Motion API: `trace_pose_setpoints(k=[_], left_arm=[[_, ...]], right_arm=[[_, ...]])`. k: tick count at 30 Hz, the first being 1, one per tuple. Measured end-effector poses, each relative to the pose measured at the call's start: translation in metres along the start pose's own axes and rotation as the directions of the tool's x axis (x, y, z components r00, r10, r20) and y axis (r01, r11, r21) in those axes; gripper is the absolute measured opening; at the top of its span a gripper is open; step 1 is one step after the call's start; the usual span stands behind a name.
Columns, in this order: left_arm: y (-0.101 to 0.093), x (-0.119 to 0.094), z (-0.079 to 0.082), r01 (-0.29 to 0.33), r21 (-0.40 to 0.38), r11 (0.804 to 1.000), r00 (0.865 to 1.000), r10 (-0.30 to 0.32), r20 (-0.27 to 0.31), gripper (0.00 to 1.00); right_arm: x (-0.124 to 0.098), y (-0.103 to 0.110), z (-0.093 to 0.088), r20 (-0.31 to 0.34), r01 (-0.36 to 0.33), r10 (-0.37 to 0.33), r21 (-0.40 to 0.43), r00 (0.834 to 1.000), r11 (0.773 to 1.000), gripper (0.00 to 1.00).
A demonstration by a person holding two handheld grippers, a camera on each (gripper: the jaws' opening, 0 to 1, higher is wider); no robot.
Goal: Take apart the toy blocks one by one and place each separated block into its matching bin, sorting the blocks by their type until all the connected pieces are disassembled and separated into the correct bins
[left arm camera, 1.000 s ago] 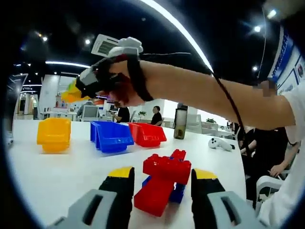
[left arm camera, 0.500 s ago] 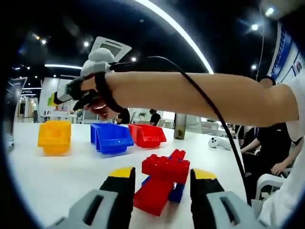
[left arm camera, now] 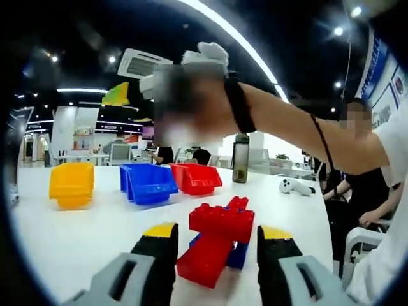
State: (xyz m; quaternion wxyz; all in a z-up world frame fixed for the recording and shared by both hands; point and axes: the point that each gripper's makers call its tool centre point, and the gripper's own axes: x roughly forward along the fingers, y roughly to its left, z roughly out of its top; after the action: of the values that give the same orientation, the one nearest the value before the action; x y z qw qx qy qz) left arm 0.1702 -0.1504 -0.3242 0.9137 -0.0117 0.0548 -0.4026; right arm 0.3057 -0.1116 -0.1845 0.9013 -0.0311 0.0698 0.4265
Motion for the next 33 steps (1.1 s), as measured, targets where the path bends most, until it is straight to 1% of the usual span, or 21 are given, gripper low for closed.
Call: trace_pose_setpoints(k=[2, 3, 4, 5, 9, 12, 16, 19, 21, 22, 24, 28, 29, 30, 31, 32, 33], left_arm=[[0.0, 0.0, 0.0, -0.001, 0.003, 1.0, 1.0, 0.001, -0.002, 0.51], [-0.001, 0.001, -0.002, -0.001, 0.003, 1.0, 1.0, 0.001, -0.011, 0.51], [-0.001, 0.002, -0.005, -0.001, 0.013, 1.0, 1.0, 0.001, -0.031, 0.51], [0.001, 0.002, -0.007, -0.006, 0.034, 0.999, 0.999, 0.007, -0.037, 0.52], [0.0, 0.003, -0.011, -0.002, 0.048, 0.999, 0.998, 0.005, -0.057, 0.51], [-0.002, 0.002, -0.012, 0.001, 0.05, 0.999, 0.998, 0.002, -0.061, 0.47], [-0.005, 0.003, -0.014, 0.011, 0.052, 0.999, 0.997, -0.007, -0.073, 0.45], [-0.008, 0.004, -0.016, 0.023, 0.051, 0.998, 0.996, -0.018, -0.084, 0.43], [-0.01, 0.005, -0.02, 0.023, 0.071, 0.997, 0.994, -0.015, -0.104, 0.38], [-0.013, 0.005, -0.02, 0.03, 0.068, 0.997, 0.994, -0.022, -0.106, 0.37], [-0.014, 0.006, -0.02, 0.037, 0.078, 0.996, 0.993, -0.028, -0.112, 0.35], [-0.013, 0.007, -0.02, 0.039, 0.078, 0.996, 0.993, -0.03, -0.112, 0.34], [-0.013, 0.007, -0.019, 0.04, 0.077, 0.996, 0.993, -0.031, -0.111, 0.33], [-0.013, 0.007, -0.019, 0.042, 0.076, 0.996, 0.993, -0.033, -0.11, 0.32], [-0.014, 0.007, -0.019, 0.043, 0.071, 0.997, 0.994, -0.035, -0.108, 0.28], [-0.013, 0.007, -0.017, 0.04, 0.058, 0.998, 0.994, -0.034, -0.103, 0.28], [-0.013, 0.006, -0.018, 0.038, 0.061, 0.997, 0.994, -0.032, -0.104, 0.28]], right_arm=[[-0.019, 0.004, -0.009, -0.001, -0.001, 0.001, 0.008, 1.0, 1.0, 0.56], [-0.025, 0.006, -0.014, -0.004, 0.001, -0.001, 0.008, 1.0, 1.0, 0.55], [-0.034, 0.011, -0.022, -0.009, -0.002, 0.002, -0.02, 1.0, 1.0, 0.55], [-0.039, 0.014, -0.028, -0.022, -0.003, 0.003, -0.032, 1.0, 0.999, 0.55], [-0.065, 0.039, -0.057, -0.055, -0.034, 0.032, -0.042, 0.998, 0.999, 0.55], [-0.078, 0.048, -0.074, -0.069, -0.026, 0.022, -0.07, 0.997, 0.997, 0.55], [-0.089, 0.055, -0.096, -0.09, -0.014, 0.011, -0.032, 0.996, 0.999, 0.54], [-0.093, 0.056, -0.113, -0.121, 0.012, -0.017, -0.045, 0.993, 0.999, 0.53], [-0.096, 0.058, -0.125, -0.13, 0.032, -0.039, -0.057, 0.991, 0.998, 0.51], [-0.097, 0.059, -0.129, -0.132, 0.041, -0.047, -0.053, 0.99, 0.998, 0.5], [-0.099, 0.063, -0.134, -0.132, 0.049, -0.056, -0.056, 0.99, 0.997, 0.49], [-0.101, 0.069, -0.141, -0.132, 0.065, -0.074, -0.07, 0.988, 0.995, 0.46], [-0.102, 0.069, -0.144, -0.135, 0.079, -0.09, -0.088, 0.987, 0.993, 0.45], [-0.103, 0.07, -0.145, -0.136, 0.083, -0.096, -0.098, 0.986, 0.992, 0.45], [-0.103, 0.071, -0.146, -0.137, 0.084, -0.097, -0.1, 0.986, 0.991, 0.44], [-0.104, 0.071, -0.148, -0.14, 0.082, -0.096, -0.102, 0.986, 0.991, 0.43], [-0.104, 0.072, -0.149, -0.141, 0.082, -0.096, -0.098, 0.985, 0.992, 0.42]])
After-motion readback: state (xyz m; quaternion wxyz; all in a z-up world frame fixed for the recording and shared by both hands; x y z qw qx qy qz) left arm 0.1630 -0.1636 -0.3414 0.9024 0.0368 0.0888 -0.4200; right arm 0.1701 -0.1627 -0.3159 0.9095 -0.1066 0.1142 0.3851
